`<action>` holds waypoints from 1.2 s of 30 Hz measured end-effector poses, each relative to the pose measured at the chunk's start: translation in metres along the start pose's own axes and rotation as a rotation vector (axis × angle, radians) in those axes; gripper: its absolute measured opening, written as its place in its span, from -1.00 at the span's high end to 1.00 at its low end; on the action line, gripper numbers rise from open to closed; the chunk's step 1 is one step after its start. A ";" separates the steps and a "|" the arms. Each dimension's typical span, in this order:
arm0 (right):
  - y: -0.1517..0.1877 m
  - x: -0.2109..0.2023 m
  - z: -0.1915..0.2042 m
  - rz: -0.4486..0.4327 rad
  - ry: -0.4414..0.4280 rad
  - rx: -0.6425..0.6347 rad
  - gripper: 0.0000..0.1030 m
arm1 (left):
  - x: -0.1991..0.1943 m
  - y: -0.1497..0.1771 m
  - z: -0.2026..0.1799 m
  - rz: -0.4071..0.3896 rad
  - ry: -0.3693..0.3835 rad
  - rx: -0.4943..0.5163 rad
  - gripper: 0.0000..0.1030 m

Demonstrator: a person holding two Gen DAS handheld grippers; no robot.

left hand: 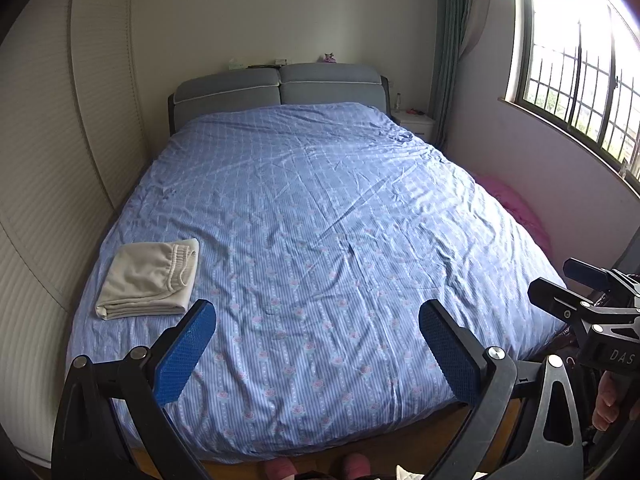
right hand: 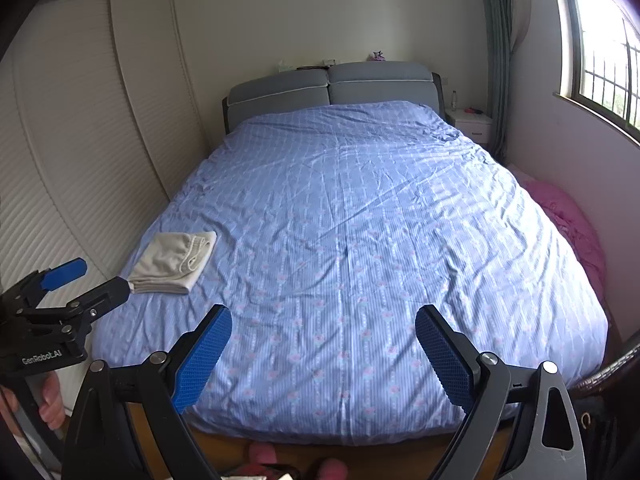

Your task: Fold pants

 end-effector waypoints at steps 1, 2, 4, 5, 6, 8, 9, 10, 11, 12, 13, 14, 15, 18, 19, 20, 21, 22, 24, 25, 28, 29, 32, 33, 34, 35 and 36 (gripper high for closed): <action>-0.001 0.000 0.000 -0.001 0.001 0.002 -0.82 | 0.000 0.000 -0.001 -0.002 0.001 0.000 -1.00; -0.001 -0.001 -0.001 -0.002 0.000 0.004 -0.82 | 0.000 -0.001 -0.001 -0.004 0.001 0.000 -1.00; -0.001 -0.001 -0.001 -0.003 0.001 0.004 -0.82 | -0.001 -0.002 -0.002 -0.009 0.001 0.000 -1.00; -0.001 -0.001 -0.002 -0.003 0.000 0.004 -0.82 | -0.001 -0.002 -0.003 -0.010 0.001 0.001 -1.00; 0.000 -0.001 -0.001 -0.002 -0.001 0.001 -0.82 | -0.001 -0.003 -0.003 -0.011 0.001 0.002 -1.00; 0.000 -0.001 -0.001 -0.003 0.000 0.003 -0.82 | 0.000 -0.004 -0.003 -0.014 0.003 0.001 -1.00; -0.001 -0.001 -0.001 -0.003 -0.002 0.003 -0.82 | 0.000 -0.004 -0.003 -0.014 0.003 0.002 -1.00; -0.001 -0.001 -0.002 -0.003 -0.001 0.003 -0.82 | 0.000 -0.005 -0.004 -0.015 0.004 0.003 -1.00; -0.002 -0.001 -0.002 -0.003 -0.002 0.003 -0.82 | 0.000 -0.005 -0.004 -0.016 0.003 0.004 -1.00; -0.002 -0.001 -0.002 -0.004 -0.004 0.003 -0.82 | 0.000 -0.005 -0.005 -0.017 0.003 0.006 -1.00; -0.003 0.000 -0.002 -0.003 -0.004 0.003 -0.82 | 0.000 -0.005 -0.005 -0.017 0.004 0.005 -1.00; -0.003 0.000 -0.002 -0.003 -0.005 0.004 -0.82 | 0.000 -0.005 -0.005 -0.019 0.004 0.005 -1.00; -0.004 0.000 -0.002 -0.004 -0.008 0.004 -0.82 | 0.000 -0.006 -0.005 -0.021 0.004 0.004 -1.00; -0.006 0.001 -0.001 -0.005 -0.009 -0.001 -0.82 | -0.001 -0.006 -0.004 -0.022 0.005 0.006 -1.00; -0.006 0.001 0.000 -0.005 -0.009 0.000 -0.82 | -0.001 -0.007 -0.004 -0.024 0.004 0.006 -1.00; -0.007 0.002 0.000 -0.005 -0.010 0.000 -0.82 | -0.002 -0.007 -0.004 -0.027 0.002 0.007 -1.00; -0.007 0.002 0.001 -0.006 -0.011 0.000 -0.82 | -0.002 -0.009 -0.004 -0.028 0.002 0.007 -1.00; -0.008 0.003 0.001 -0.006 -0.013 -0.001 -0.82 | -0.002 -0.011 -0.004 -0.030 0.001 0.007 -1.00; -0.008 0.003 0.002 -0.007 -0.014 -0.003 -0.82 | -0.002 -0.013 -0.003 -0.032 -0.002 0.006 -1.00; -0.009 0.004 0.002 -0.008 -0.015 -0.005 -0.82 | -0.004 -0.012 -0.004 -0.033 -0.001 0.005 -1.00; -0.009 0.004 0.003 -0.009 -0.017 -0.005 -0.82 | -0.005 -0.012 -0.004 -0.037 -0.002 0.003 -1.00; -0.010 0.004 0.004 -0.008 -0.016 -0.006 -0.82 | -0.005 -0.013 -0.004 -0.038 -0.004 0.002 -1.00; -0.010 0.005 0.005 -0.007 -0.016 -0.007 -0.82 | -0.005 -0.013 -0.004 -0.038 -0.004 0.002 -1.00; -0.010 0.004 0.005 -0.009 -0.016 -0.007 -0.82 | -0.006 -0.013 -0.004 -0.038 -0.004 0.002 -1.00; -0.010 0.005 0.006 -0.009 -0.014 -0.006 -0.82 | -0.006 -0.013 -0.004 -0.037 -0.003 0.003 -1.00; -0.010 0.005 0.006 -0.008 -0.013 -0.006 -0.82 | -0.006 -0.013 -0.004 -0.038 -0.003 0.005 -1.00; -0.009 0.004 0.006 -0.008 -0.014 -0.005 -0.82 | -0.006 -0.013 -0.005 -0.038 -0.005 0.004 -1.00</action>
Point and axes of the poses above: each gripper's, at about its wrist camera, not at the fingertips, and x roughly the way its jaws point, z to its left, y to its underside, the point moved 3 cm from there along x, roughly the way its jaws point, and after that the axes turned 15 degrees about -z, right-handed, at the moved point
